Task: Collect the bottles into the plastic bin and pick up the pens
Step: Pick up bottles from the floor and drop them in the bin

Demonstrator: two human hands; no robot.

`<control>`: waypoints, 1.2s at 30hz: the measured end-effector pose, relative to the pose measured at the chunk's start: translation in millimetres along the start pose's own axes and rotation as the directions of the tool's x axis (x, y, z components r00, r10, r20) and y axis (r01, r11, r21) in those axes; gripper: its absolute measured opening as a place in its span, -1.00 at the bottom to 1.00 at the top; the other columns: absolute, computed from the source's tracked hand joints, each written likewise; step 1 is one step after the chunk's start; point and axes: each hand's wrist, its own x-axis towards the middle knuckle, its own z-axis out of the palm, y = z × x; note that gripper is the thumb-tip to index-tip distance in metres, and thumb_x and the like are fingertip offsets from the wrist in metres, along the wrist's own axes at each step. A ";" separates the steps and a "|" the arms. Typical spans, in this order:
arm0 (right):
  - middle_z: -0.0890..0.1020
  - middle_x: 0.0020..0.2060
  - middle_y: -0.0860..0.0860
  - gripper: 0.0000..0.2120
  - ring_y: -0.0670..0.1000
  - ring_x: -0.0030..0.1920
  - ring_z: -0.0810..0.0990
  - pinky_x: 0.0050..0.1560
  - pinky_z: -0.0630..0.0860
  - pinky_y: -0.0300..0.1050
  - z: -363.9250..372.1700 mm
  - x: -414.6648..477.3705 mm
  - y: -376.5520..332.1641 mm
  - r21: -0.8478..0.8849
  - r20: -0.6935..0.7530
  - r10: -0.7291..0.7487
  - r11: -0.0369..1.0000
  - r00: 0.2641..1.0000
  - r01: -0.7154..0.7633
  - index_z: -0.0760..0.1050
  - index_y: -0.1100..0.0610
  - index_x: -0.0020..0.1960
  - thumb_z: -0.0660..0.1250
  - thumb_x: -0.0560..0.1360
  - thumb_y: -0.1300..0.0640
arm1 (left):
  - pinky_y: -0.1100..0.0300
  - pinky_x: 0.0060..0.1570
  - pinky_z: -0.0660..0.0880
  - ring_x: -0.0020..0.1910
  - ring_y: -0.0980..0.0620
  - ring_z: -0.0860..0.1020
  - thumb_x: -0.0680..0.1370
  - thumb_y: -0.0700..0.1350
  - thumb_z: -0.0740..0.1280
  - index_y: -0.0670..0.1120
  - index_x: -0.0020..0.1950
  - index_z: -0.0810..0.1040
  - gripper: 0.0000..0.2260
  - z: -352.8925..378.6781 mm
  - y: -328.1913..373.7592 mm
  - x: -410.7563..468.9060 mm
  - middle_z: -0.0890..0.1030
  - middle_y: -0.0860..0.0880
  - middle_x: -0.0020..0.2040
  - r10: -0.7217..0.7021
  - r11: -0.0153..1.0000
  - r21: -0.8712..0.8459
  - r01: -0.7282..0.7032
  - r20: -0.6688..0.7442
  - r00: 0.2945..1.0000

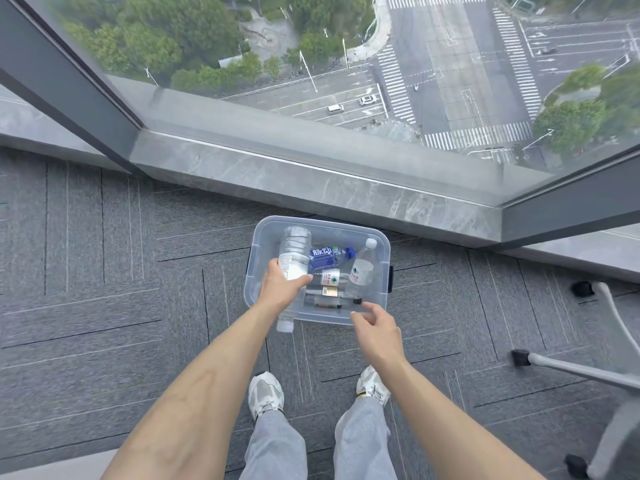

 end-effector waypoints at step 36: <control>0.60 0.24 0.01 -0.58 0.00 0.25 0.56 0.35 0.45 0.05 -148.2 -336.9 13.7 0.566 -0.412 -0.020 0.778 0.911 0.273 0.46 0.13 0.38 0.27 0.59 -0.03 | 0.06 -0.03 0.46 -0.06 0.00 0.49 0.62 -0.06 0.14 -0.10 0.06 0.46 -0.84 -8.0 91.0 -383.9 0.53 -0.03 -0.08 0.264 0.955 -0.223 -0.196 0.335 0.905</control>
